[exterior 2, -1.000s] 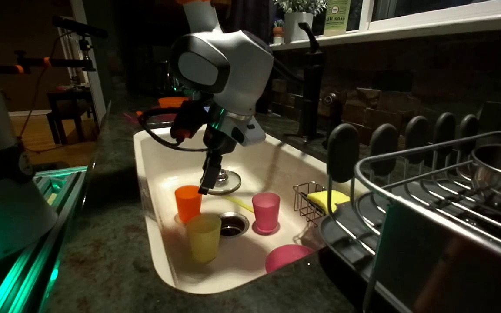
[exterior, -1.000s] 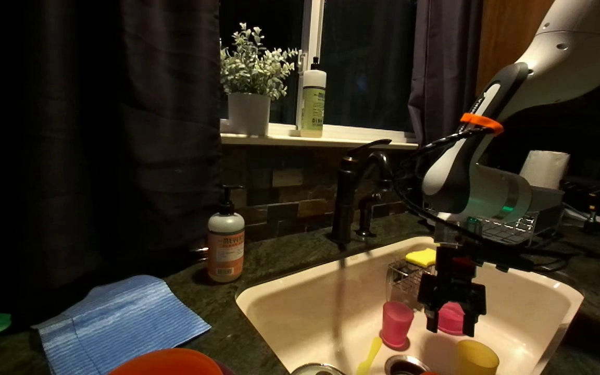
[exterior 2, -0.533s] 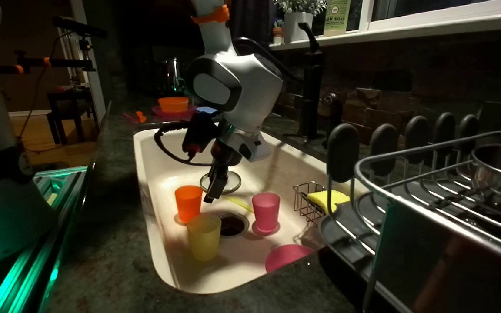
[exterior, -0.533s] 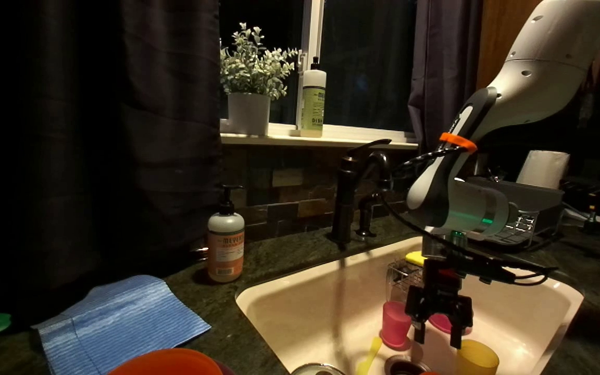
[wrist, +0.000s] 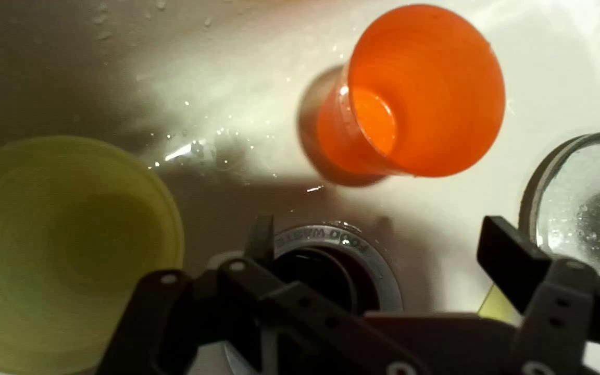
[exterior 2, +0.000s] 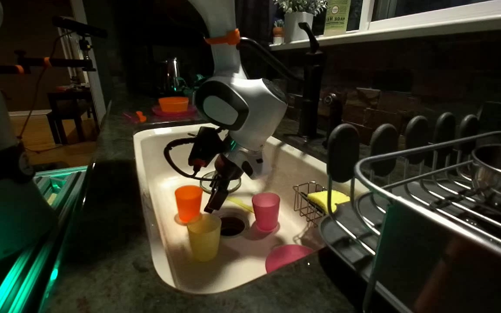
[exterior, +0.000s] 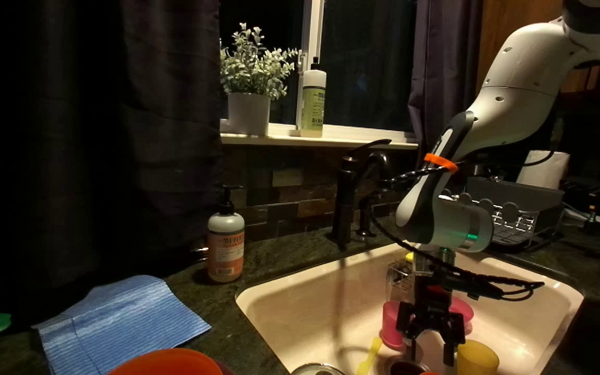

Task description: Remove the orange cup from the sink

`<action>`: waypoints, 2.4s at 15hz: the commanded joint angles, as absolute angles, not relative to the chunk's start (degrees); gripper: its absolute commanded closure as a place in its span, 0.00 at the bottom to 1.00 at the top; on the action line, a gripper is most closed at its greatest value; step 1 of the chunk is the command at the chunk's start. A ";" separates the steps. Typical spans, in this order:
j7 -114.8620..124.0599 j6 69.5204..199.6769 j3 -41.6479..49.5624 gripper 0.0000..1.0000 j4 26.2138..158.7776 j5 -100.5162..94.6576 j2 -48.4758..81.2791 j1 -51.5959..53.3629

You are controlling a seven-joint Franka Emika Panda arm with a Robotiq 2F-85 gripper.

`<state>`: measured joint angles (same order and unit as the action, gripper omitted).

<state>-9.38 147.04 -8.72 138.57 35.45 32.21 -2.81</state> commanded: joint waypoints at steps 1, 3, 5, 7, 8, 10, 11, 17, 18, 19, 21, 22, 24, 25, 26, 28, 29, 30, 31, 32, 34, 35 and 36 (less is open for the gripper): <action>-6.40 148.42 -9.95 0.00 136.99 35.56 35.54 -2.44; -5.42 148.55 -10.07 0.00 136.88 35.28 36.22 -2.14; -4.80 148.32 -10.17 0.00 136.65 35.06 36.88 -2.08; -4.00 148.40 -10.28 0.00 136.54 35.15 37.40 -1.96; -3.60 148.61 -10.35 0.00 136.45 35.23 37.67 -1.89; -2.70 148.52 -10.41 0.00 136.07 35.29 38.29 -1.76; -2.29 148.65 -10.39 0.00 135.93 35.21 38.59 -1.61; 1.23 147.57 -10.19 0.00 134.76 35.04 40.15 -1.04; 1.66 147.12 -10.27 0.00 134.61 35.07 40.28 -1.10; 2.15 146.93 -10.24 0.00 134.51 35.02 40.45 -1.05; 2.69 146.44 -10.15 0.00 134.40 34.70 40.77 -0.99; 2.59 146.45 -10.20 0.00 134.37 34.45 41.05 -0.97; 3.00 145.71 -10.39 0.00 134.01 34.33 41.66 -0.84; 3.17 145.24 -10.51 0.00 133.80 34.37 41.93 -0.79; 3.44 144.93 -10.57 0.00 133.62 34.42 42.11 -0.69; 3.69 143.90 -10.63 0.00 133.11 34.45 42.36 -0.65; 3.76 143.56 -10.62 0.00 132.88 34.45 42.48 -0.65; 3.77 143.40 -10.60 0.00 132.72 34.46 42.58 -0.65; 3.76 143.09 -10.56 0.00 132.50 34.47 42.70 -0.68; 3.78 142.76 -10.48 0.00 132.28 34.45 42.81 -0.64; 3.72 142.27 -10.45 0.00 131.85 34.48 43.05 -0.66; 3.63 141.77 -10.48 0.00 131.56 34.51 43.23 -0.74; 3.55 141.71 -10.40 0.00 131.38 34.41 43.40 -0.68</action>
<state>2.64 143.65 -10.65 133.21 35.23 41.88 -0.78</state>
